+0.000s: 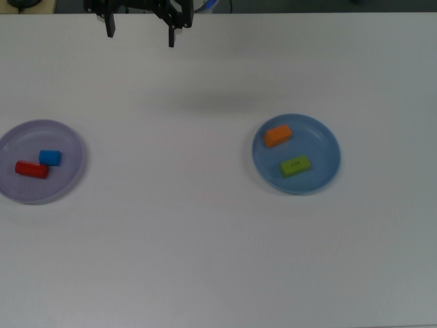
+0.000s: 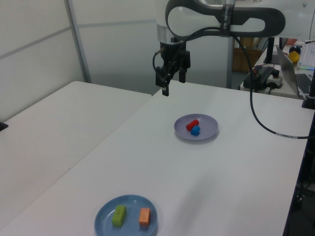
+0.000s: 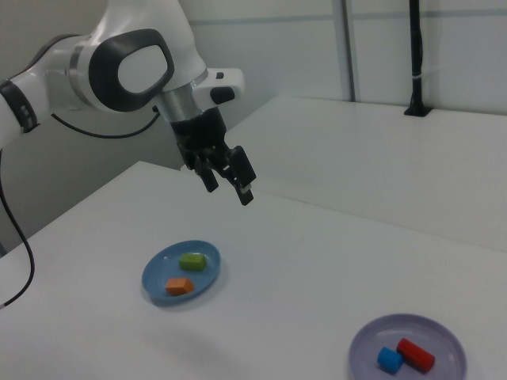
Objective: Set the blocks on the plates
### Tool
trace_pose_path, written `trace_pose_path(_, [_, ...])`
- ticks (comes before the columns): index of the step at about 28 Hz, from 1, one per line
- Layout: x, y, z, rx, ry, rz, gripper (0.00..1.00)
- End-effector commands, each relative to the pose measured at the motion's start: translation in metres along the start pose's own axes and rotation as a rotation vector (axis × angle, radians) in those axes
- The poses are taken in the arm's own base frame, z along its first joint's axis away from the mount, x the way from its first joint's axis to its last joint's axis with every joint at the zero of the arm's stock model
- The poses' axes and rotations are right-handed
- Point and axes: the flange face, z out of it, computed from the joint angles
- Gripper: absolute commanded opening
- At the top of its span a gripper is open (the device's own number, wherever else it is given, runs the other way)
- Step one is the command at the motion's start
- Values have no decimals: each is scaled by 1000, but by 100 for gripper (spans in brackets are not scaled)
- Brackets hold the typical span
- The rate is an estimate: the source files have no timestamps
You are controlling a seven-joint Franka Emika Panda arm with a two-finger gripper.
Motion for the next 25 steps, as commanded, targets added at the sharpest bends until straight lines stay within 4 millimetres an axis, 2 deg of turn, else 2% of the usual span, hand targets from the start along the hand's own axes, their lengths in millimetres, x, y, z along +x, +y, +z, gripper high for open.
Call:
trace_pose_path(1, [-8, 10, -8, 43, -21, -4, 100])
trace_pose_path(12, [-10, 19, -10, 73, -24, -3, 100])
trace_pose_path(25, [-10, 14, -9, 74, -27, -14, 100])
